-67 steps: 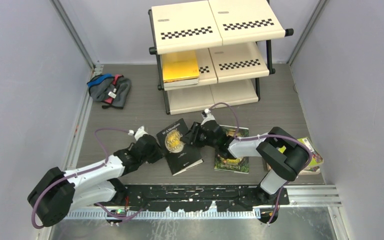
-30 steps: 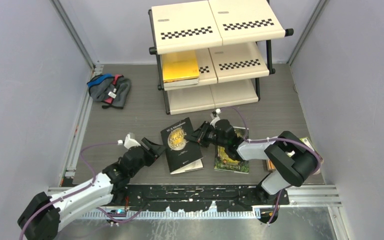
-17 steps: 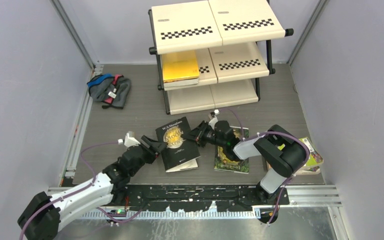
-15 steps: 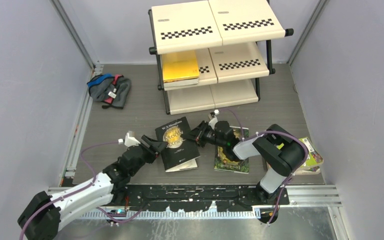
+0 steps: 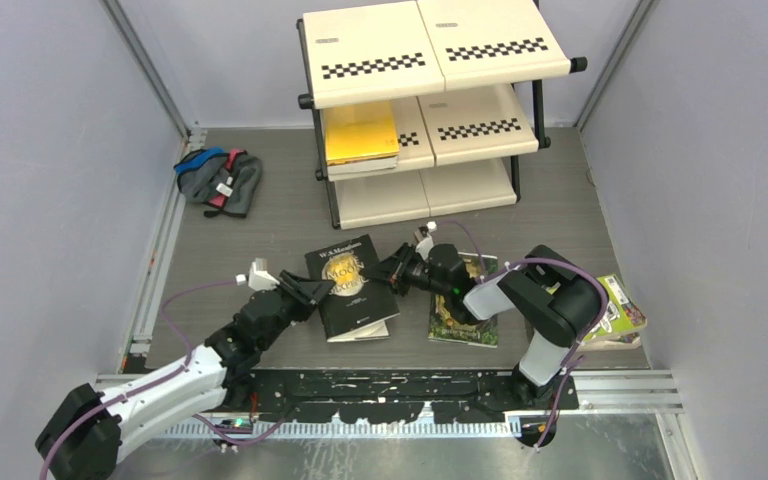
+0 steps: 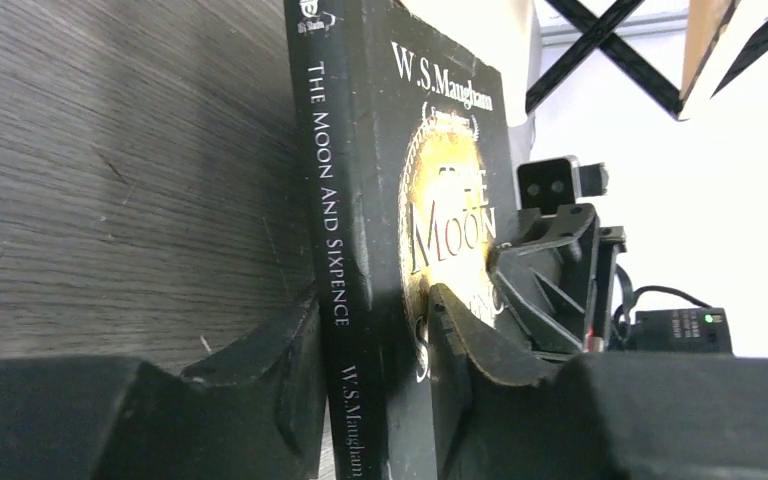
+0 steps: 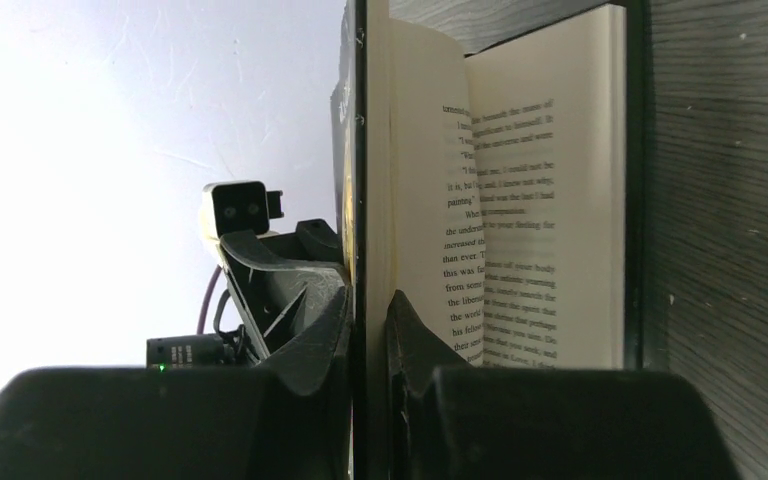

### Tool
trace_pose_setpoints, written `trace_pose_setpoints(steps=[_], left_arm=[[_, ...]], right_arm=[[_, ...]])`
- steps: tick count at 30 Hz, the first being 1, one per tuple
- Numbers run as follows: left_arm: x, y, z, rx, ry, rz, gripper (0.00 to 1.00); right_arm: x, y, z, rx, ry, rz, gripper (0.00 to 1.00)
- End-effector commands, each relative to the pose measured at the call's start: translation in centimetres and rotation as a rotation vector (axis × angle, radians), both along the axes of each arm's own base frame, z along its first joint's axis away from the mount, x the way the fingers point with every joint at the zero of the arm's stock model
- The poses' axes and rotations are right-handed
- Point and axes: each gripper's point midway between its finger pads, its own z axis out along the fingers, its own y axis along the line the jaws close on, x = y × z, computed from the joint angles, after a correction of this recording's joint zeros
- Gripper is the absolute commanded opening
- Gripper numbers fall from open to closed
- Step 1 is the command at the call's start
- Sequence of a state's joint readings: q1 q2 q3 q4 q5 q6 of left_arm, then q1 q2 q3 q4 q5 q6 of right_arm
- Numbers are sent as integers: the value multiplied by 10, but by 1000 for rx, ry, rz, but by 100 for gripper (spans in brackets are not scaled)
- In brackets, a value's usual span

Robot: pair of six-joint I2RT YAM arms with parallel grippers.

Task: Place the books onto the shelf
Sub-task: Pick up the book from the center of the board.

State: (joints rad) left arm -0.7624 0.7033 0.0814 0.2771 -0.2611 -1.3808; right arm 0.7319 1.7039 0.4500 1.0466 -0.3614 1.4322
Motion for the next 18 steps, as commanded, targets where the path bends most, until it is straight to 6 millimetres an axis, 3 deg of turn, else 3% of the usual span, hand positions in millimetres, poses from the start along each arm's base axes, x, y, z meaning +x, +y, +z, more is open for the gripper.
trace_pose_setpoints(steps=[1,6,9,15,18], left_arm=[[-3,-17,47,-109,-130,-84,28],[-7,-13,51,-111,-151,-85,1],[-8,-9,57,-116,-173,-76,0],[-9,0,71,-113,-212,-49,0],[-9,5,79,-111,-230,-36,0]], right_arm=[[0,9,48,95,-115,30,1],[2,3,50,28,-146,4,1],[3,-2,51,-23,-167,-14,7],[3,-22,39,-158,-200,-68,61],[2,-35,34,-218,-213,-102,74]])
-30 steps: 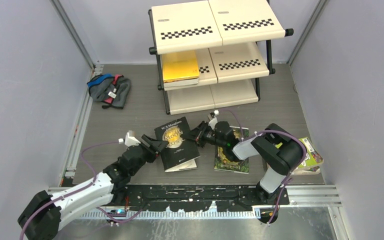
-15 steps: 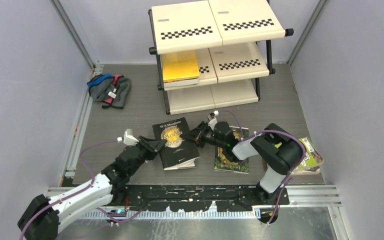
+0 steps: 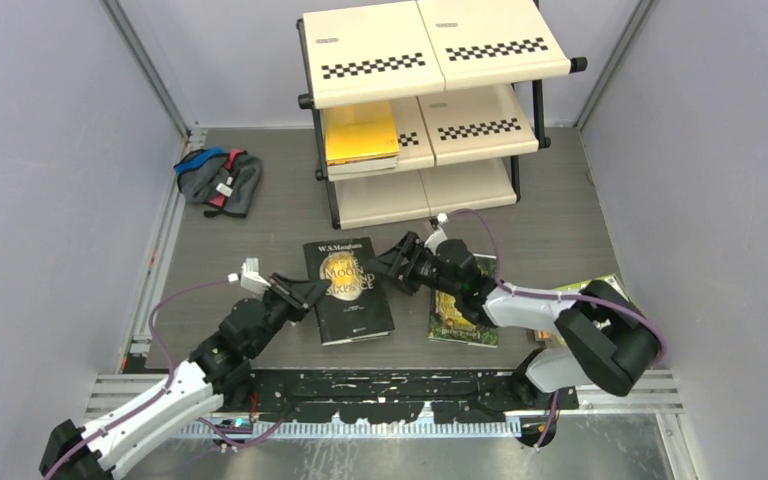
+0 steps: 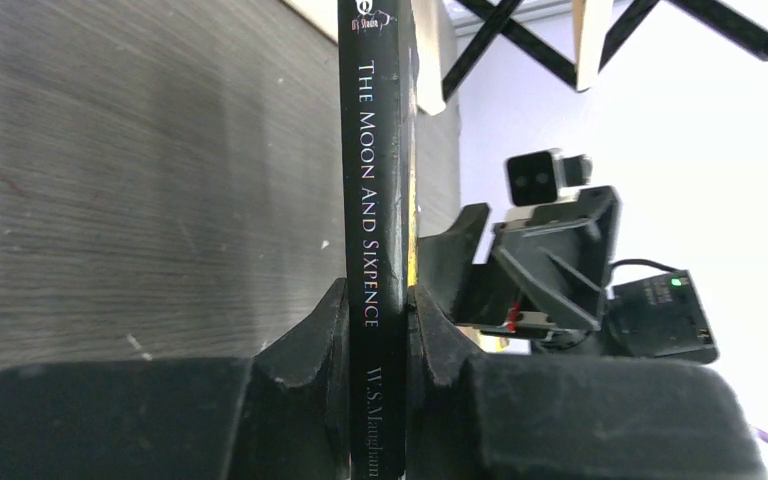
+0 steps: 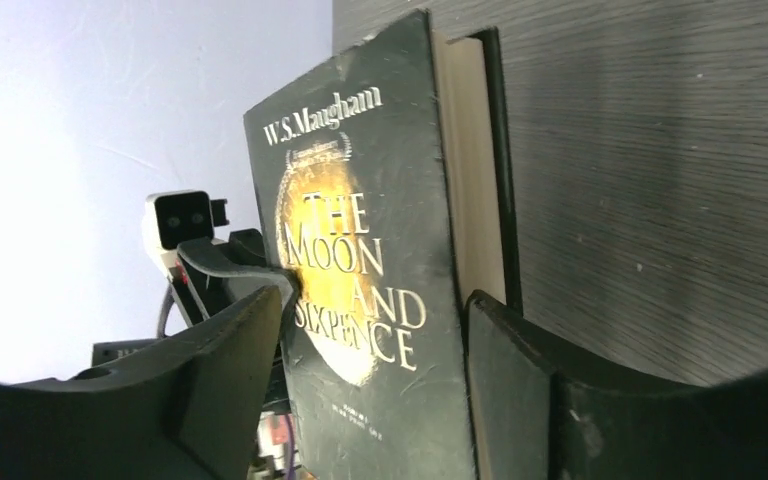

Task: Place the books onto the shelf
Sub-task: Pick up the book from the center of the board.

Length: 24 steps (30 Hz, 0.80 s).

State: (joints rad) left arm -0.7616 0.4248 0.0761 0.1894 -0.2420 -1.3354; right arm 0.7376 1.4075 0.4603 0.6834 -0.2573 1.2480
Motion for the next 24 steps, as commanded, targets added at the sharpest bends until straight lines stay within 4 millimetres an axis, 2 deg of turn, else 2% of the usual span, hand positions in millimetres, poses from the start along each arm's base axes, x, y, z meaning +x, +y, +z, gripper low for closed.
trace_pose_setpoints(steps=[1,6,16,20,24], left_arm=[[0,2,34,-17,-85,0,0],[4,3,47,14,-103,13,0],[25,-10,66,26,-128,40,0],[35,-20,70,17,-132,40,0],[45,-21,76,-12,-150,76,0]], right_arm=[[3,-17,9,-84,-100,-55,75],[2,-33,11,-149,-119,-100,76],[-8,-91,-3,-292,-119,-268,77],[-12,-97,-12,-321,-106,-271,77],[-14,-98,-19,-300,-85,-285,77]])
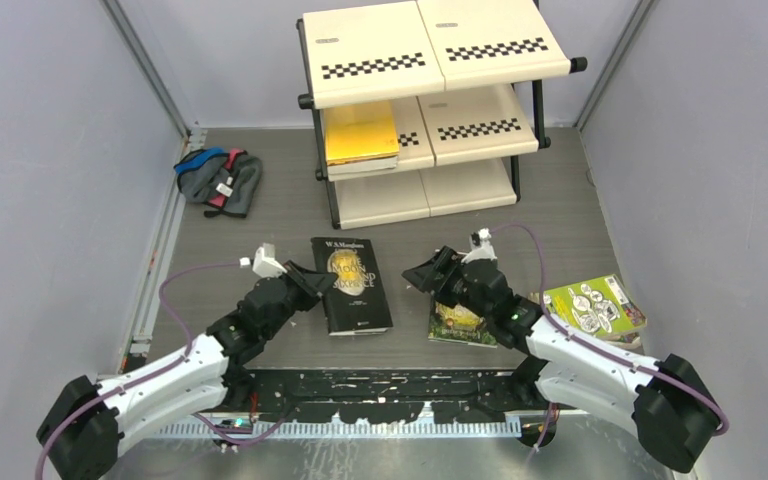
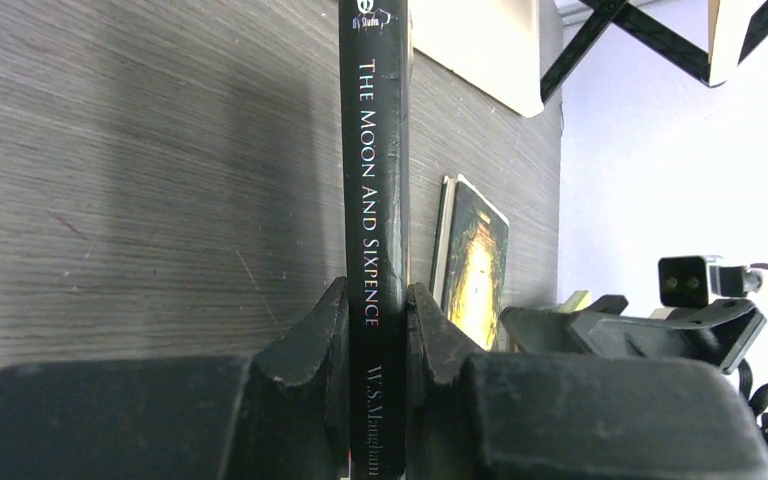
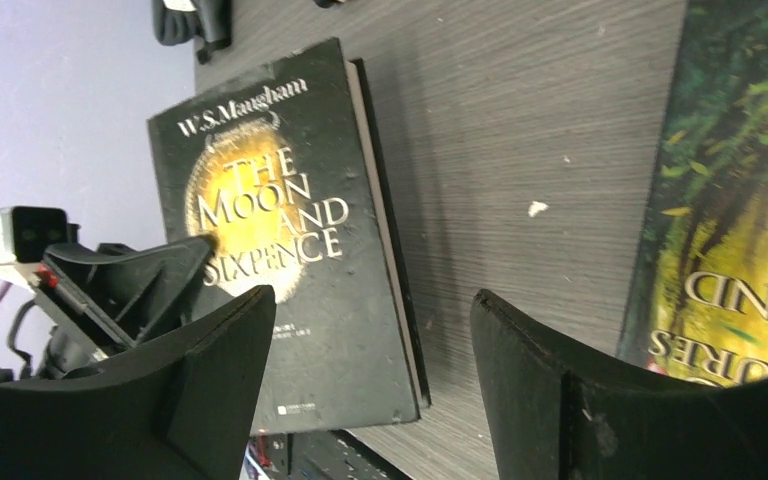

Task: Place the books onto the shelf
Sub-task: Pick up the book from the center of the board.

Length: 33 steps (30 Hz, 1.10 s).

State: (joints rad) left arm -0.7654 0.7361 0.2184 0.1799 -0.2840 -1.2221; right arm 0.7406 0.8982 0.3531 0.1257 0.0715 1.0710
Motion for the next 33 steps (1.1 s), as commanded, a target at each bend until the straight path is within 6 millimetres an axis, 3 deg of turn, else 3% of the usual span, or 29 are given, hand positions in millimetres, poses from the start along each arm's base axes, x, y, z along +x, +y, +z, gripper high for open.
trace_pose_setpoints(steps=[1,11,15,23,28,33], left_arm=[[26,-12,98,-238,-231,57,0],[29,4,117,-354,-282,146,0],[27,7,115,-368,-271,151,0],[22,11,115,-408,-268,157,0],[20,13,115,-422,-263,160,0],[20,12,114,-443,-252,162,0]], right_arm=[[1,-6,-7,12,-1,-41,77],[1,16,-23,107,41,-2,77],[2,26,-7,247,18,5,78],[-6,18,31,357,-53,-2,80],[-10,13,31,366,-58,-11,83],[-14,23,29,402,-54,19,83]])
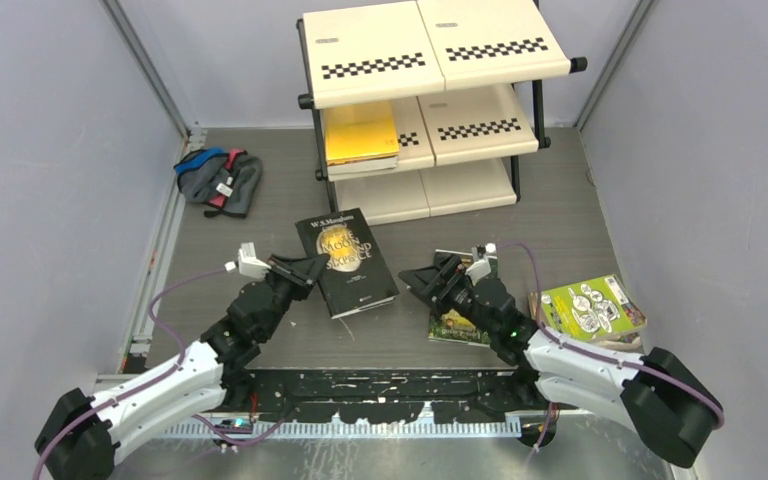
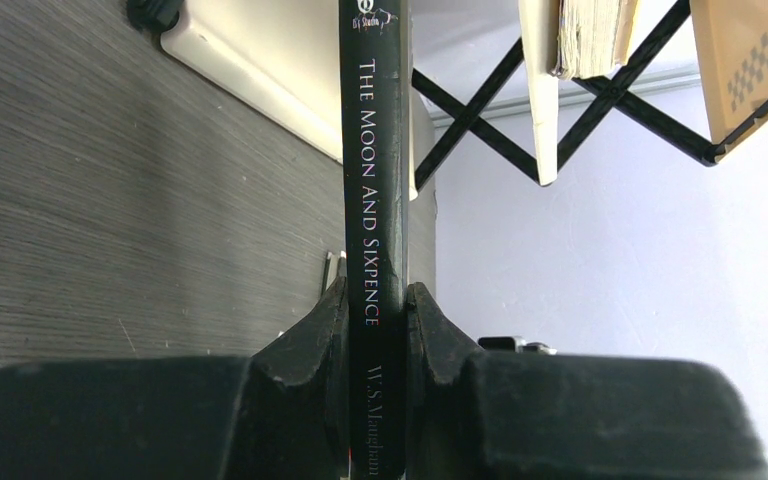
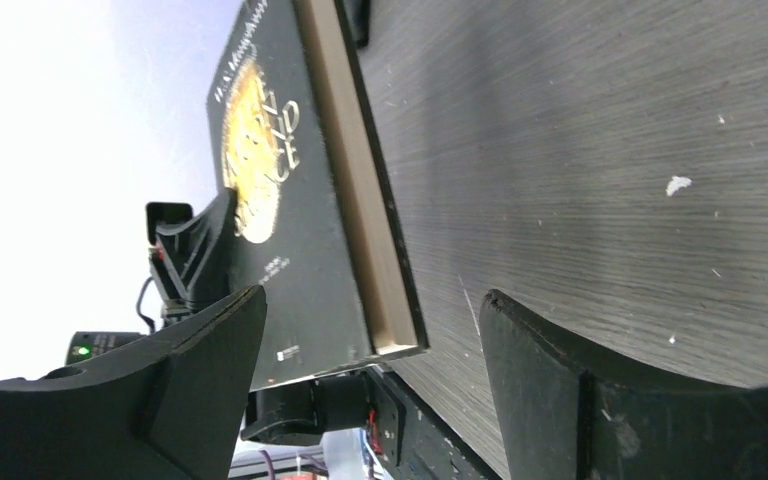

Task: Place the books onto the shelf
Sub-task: Pick up the book from the center of the board.

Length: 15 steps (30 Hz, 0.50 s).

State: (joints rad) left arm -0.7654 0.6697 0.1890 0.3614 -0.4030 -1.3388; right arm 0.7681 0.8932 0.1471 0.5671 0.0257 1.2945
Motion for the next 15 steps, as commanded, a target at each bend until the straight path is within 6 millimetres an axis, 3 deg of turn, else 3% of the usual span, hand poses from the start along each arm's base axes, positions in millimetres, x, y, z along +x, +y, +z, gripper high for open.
trace_pose_setpoints(steps=[1,6,15], left_arm=[[3,2,60,-207,-128,24,0],[1,4,62,-233,-128,25,0],[2,0,62,-255,-116,18,0]], right_arm=[[-1,12,11,69,-32,20,83],[-6,25,11,91,-38,52,85],[-10,28,17,98,-52,54,85]])
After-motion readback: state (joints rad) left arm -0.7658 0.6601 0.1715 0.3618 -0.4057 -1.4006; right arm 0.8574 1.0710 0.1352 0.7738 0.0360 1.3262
